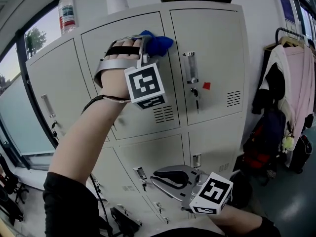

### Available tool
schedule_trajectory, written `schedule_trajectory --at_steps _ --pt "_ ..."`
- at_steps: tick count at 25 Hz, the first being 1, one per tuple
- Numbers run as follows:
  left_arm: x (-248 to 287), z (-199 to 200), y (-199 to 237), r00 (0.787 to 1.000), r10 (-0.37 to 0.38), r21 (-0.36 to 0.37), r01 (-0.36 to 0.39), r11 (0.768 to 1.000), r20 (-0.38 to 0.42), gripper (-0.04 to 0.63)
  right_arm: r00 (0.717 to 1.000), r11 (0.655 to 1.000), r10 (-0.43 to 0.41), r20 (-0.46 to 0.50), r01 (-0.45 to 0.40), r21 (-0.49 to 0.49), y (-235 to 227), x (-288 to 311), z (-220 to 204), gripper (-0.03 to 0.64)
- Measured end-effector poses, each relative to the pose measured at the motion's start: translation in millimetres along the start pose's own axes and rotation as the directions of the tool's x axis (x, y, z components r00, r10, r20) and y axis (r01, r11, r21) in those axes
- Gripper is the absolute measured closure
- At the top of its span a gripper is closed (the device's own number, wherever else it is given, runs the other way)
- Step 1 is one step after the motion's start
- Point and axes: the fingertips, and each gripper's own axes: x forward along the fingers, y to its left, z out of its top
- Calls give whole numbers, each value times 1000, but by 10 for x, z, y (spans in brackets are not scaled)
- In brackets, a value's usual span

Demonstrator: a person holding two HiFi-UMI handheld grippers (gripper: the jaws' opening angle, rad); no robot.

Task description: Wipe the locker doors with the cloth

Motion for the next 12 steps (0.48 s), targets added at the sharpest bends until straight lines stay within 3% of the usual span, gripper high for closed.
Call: schedule_trajectory --at_steps 8,12 --pt "-285 -630 -12 997 13 24 -11 1000 -79 485 997 997 81 -7 -81 3 162 193 -15 565" --pt "-419 -1008 -64 991 -22 15 24 1000 -134 485 992 992 123 -2 -123 13 239 288 -23 565"
